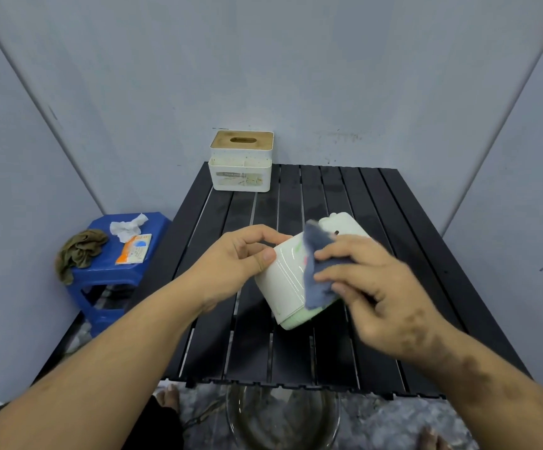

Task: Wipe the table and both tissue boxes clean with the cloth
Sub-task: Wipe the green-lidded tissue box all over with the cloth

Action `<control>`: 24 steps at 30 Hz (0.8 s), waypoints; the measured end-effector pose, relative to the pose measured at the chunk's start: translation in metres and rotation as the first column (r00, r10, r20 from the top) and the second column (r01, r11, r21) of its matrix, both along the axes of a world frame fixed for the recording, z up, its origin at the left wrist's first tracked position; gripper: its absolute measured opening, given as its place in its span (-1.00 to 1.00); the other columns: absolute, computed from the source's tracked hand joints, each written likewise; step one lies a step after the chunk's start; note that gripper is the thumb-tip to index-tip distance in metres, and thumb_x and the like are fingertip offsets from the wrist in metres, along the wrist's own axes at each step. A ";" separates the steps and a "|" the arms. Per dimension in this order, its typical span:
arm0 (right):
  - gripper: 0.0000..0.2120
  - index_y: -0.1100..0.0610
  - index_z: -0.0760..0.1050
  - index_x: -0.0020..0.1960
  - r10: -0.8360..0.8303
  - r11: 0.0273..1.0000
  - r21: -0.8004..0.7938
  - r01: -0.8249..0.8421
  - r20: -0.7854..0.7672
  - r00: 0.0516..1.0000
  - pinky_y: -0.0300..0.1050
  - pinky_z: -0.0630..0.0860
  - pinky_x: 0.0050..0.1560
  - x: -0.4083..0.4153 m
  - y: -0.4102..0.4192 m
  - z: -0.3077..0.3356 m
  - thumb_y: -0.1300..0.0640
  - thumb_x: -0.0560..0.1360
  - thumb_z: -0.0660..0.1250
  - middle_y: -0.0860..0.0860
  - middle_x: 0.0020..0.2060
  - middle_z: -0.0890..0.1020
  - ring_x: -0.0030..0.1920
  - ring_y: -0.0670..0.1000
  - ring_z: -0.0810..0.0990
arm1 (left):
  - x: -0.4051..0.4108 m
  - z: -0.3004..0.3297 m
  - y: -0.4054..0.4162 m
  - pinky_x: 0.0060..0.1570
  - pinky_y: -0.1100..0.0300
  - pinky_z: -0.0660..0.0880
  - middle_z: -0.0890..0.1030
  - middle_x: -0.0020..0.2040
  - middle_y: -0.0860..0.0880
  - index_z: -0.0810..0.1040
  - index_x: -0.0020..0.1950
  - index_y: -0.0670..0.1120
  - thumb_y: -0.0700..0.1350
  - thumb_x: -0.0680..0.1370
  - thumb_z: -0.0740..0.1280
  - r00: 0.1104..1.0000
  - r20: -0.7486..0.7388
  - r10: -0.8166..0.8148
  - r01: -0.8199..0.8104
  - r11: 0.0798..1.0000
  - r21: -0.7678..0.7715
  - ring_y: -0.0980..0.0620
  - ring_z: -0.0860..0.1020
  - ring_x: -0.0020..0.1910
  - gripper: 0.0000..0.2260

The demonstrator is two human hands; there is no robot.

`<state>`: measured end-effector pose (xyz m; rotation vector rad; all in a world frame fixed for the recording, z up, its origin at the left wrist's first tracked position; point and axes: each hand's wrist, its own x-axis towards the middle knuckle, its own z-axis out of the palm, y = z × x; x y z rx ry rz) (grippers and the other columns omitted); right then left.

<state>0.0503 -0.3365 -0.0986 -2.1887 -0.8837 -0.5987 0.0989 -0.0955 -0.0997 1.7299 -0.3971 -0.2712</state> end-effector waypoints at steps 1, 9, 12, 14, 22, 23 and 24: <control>-0.78 0.23 0.67 -0.05 0.062 0.998 -0.030 -0.063 -0.016 0.998 -0.09 0.32 0.37 -0.004 0.003 0.000 0.41 0.40 0.33 0.07 0.11 0.59 0.26 0.08 0.50 | 0.000 0.000 0.000 0.23 -0.03 0.49 0.73 0.05 -0.14 0.69 0.08 0.15 -0.12 0.57 0.32 1.000 0.003 -0.011 0.011 1.000 -0.004 0.01 0.62 0.04 -0.78; -0.77 0.19 0.68 -0.08 0.000 1.000 0.016 0.001 -0.038 0.999 0.01 0.44 0.27 0.005 -0.014 0.003 0.42 0.36 0.36 0.06 0.09 0.60 0.24 0.08 0.51 | 0.003 -0.007 0.004 0.21 -0.11 0.48 0.73 0.03 -0.12 0.66 0.17 0.04 -0.08 0.58 0.30 0.999 -0.015 0.045 -0.046 0.999 -0.017 -0.01 0.60 0.00 -0.78; -0.77 0.21 0.68 -0.08 0.115 0.991 -0.069 -0.116 -0.024 0.993 -0.04 0.38 0.33 -0.004 0.001 -0.002 0.43 0.36 0.36 0.08 0.10 0.59 0.27 0.11 0.49 | 0.004 -0.007 0.005 0.11 -0.07 0.46 0.70 -0.02 -0.20 0.64 0.18 -0.02 -0.09 0.58 0.30 0.999 -0.024 0.047 -0.047 0.999 -0.020 -0.06 0.56 -0.06 -0.78; -0.76 0.19 0.69 -0.07 0.069 0.996 -0.058 -0.070 -0.029 0.997 -0.04 0.42 0.30 0.005 -0.011 -0.001 0.42 0.36 0.36 0.06 0.10 0.60 0.24 0.09 0.51 | 0.003 -0.006 0.006 0.12 -0.07 0.49 0.72 -0.01 -0.16 0.62 0.19 -0.06 -0.15 0.64 0.31 0.998 -0.035 0.045 -0.045 0.999 -0.015 -0.04 0.58 -0.05 -0.83; -0.74 0.21 0.68 -0.08 0.065 0.996 -0.052 -0.066 -0.012 0.998 -0.12 0.39 0.31 -0.005 0.002 0.001 0.45 0.35 0.33 0.06 0.08 0.60 0.23 0.05 0.51 | 0.001 -0.006 0.007 0.15 -0.04 0.52 0.71 -0.01 -0.15 0.64 0.16 -0.02 -0.12 0.60 0.31 0.998 -0.051 0.046 -0.048 0.998 -0.036 -0.04 0.59 -0.04 -0.82; -0.74 0.21 0.68 -0.08 0.084 0.994 -0.069 -0.085 -0.018 0.996 -0.12 0.39 0.31 -0.002 -0.002 0.002 0.45 0.36 0.33 0.06 0.07 0.61 0.23 0.05 0.52 | 0.001 -0.006 0.007 0.15 -0.03 0.52 0.71 0.01 -0.16 0.64 0.16 -0.01 -0.11 0.58 0.32 0.998 -0.051 0.036 -0.038 0.999 -0.035 -0.05 0.60 -0.04 -0.81; -0.74 0.20 0.68 -0.08 0.053 0.997 -0.053 -0.055 -0.033 0.998 -0.10 0.41 0.31 0.004 -0.011 0.002 0.44 0.37 0.33 0.04 0.06 0.61 0.21 0.04 0.53 | 0.001 -0.005 0.007 0.15 -0.01 0.53 0.72 0.04 -0.16 0.65 0.15 0.01 -0.12 0.59 0.33 0.999 -0.045 0.026 -0.027 0.999 -0.023 -0.05 0.61 -0.02 -0.83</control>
